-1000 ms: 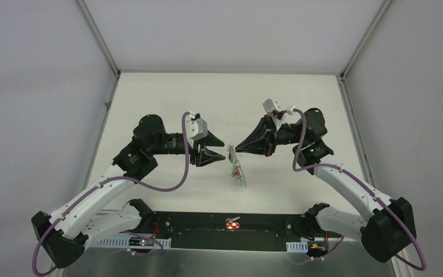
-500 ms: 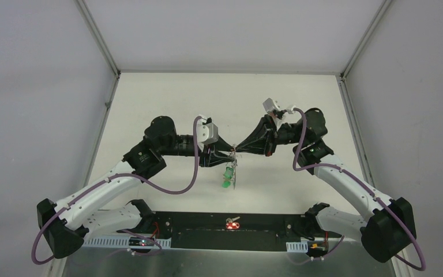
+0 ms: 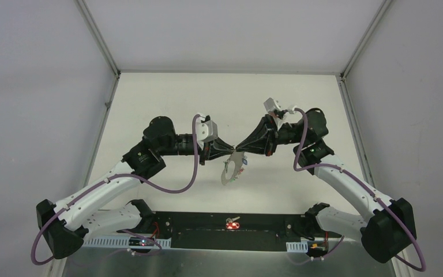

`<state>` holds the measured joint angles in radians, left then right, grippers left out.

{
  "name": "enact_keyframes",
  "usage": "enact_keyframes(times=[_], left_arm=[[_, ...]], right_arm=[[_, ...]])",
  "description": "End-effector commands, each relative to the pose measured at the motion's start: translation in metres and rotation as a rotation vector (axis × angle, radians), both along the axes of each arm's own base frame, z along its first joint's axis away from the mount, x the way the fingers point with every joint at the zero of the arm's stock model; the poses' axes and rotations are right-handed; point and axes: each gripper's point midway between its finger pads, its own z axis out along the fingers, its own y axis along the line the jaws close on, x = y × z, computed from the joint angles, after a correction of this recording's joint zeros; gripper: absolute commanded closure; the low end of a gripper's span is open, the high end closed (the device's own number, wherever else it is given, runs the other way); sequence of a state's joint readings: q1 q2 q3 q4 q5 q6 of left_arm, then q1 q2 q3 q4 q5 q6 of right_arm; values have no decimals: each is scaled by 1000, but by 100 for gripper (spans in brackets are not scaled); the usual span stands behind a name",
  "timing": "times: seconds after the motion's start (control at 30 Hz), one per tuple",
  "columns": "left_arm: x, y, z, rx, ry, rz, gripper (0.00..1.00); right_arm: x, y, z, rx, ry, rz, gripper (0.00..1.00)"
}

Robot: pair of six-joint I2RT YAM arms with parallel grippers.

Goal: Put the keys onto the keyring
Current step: Adjust the keyring.

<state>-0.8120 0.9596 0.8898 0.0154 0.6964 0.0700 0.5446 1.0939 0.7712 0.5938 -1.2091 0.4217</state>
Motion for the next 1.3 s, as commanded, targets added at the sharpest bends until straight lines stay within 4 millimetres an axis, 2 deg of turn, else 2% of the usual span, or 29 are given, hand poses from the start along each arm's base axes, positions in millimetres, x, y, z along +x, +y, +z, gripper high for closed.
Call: enact_keyframes(times=[0.0,0.1,0.13,0.17,0.23,0.27,0.33,0.4,0.47,0.5,0.73,0.9,0.97,1.0,1.03,1.13,1.27], left_arm=[[-6,4,42,-100,-98,2,100],[-8,6,44,-107,-96,2,100],[-8,6,44,-108,-95,0,95],[-8,6,45,-109,-92,1,82],[-8,6,44,-107,-84,7,66],[-7,7,44,-108,-83,10,61],[-6,7,43,-104,-80,16,56],[-5,7,44,-105,-87,23,59],[-5,6,44,-104,-90,17,66],[-5,5,45,-103,-94,13,72],[-5,2,43,-95,-88,0,98],[-3,6,47,-93,-83,27,100],[-1,9,49,-79,-71,51,100],[-1,12,45,-49,-46,61,100],[-1,13,44,-28,-29,71,100],[2,16,41,36,29,96,100],[2,18,35,122,111,108,100]], right_arm=[[-2,-2,16,51,-73,-14,100],[-2,-2,16,51,-69,-18,100],[-1,-2,15,50,-67,-21,100],[-1,-2,15,51,-66,-23,100],[-1,-2,16,52,-68,-24,100],[0,-2,16,52,-68,-24,100],[0,-2,16,52,-68,-24,100],[0,-2,16,52,-68,-24,100],[0,-2,16,51,-65,-24,100],[0,-1,16,50,-63,-23,100],[0,-1,15,48,-60,-22,100],[3,-1,14,44,-45,-40,100],[6,-1,11,32,-27,-61,91],[8,-1,10,26,-19,-78,83],[10,-1,11,24,-22,-94,63],[13,-2,11,17,-26,-127,40],[15,-2,14,13,-29,-142,31]])
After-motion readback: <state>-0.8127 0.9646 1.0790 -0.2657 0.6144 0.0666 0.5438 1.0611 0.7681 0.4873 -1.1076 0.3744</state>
